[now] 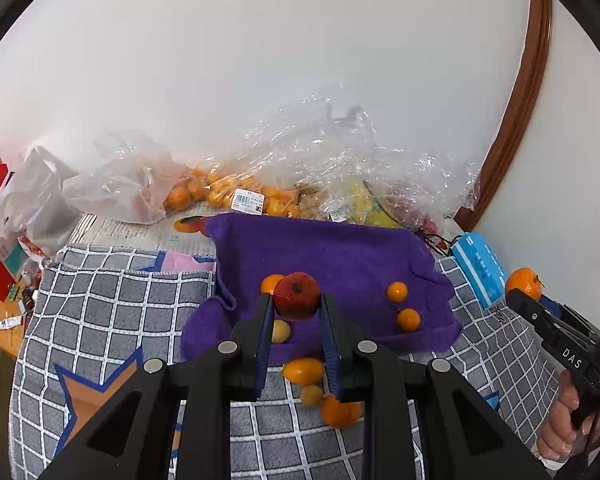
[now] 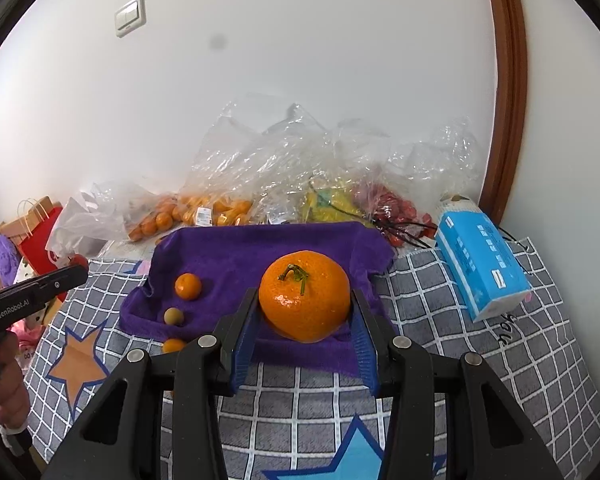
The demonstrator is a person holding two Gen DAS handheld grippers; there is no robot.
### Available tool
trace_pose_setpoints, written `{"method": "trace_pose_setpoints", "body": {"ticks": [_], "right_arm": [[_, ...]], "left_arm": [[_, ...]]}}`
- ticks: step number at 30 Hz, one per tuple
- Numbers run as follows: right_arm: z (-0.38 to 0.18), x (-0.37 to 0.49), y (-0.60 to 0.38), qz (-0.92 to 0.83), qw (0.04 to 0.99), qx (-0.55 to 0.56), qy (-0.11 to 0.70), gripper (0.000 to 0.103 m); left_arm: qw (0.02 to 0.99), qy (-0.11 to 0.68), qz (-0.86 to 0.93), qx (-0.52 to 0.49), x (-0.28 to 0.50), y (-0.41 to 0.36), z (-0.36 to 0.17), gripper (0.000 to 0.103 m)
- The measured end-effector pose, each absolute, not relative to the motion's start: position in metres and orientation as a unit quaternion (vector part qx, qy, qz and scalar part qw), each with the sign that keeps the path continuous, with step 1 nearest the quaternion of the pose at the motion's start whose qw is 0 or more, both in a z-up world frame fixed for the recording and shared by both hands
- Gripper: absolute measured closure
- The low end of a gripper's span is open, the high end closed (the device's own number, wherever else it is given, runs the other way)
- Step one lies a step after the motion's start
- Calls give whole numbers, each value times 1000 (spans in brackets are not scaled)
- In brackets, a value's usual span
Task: Organize fruits
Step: 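Lift and carry the tangerine and red apple over the purple towel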
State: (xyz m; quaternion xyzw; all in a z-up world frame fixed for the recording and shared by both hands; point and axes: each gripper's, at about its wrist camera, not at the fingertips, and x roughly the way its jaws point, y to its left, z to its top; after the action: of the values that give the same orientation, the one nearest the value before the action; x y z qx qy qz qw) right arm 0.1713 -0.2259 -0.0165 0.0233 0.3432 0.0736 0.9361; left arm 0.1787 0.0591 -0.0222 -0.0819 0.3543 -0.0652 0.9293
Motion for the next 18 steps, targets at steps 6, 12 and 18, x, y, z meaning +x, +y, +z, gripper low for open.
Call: {"method": "trace_pose_setpoints", "body": {"ticks": [6, 12, 18], "right_arm": [[-23, 188, -225, 70, 934, 24, 350, 59], [-32, 206, -227, 62, 931, 17, 359, 59], [-41, 226, -231, 54, 929, 16, 365, 59]], "left_arm": [[926, 361, -66, -85, 196, 62, -27, 81], [921, 374, -61, -94, 217, 72, -37, 81], [914, 388, -56, -102, 240, 77, -48, 81]]}}
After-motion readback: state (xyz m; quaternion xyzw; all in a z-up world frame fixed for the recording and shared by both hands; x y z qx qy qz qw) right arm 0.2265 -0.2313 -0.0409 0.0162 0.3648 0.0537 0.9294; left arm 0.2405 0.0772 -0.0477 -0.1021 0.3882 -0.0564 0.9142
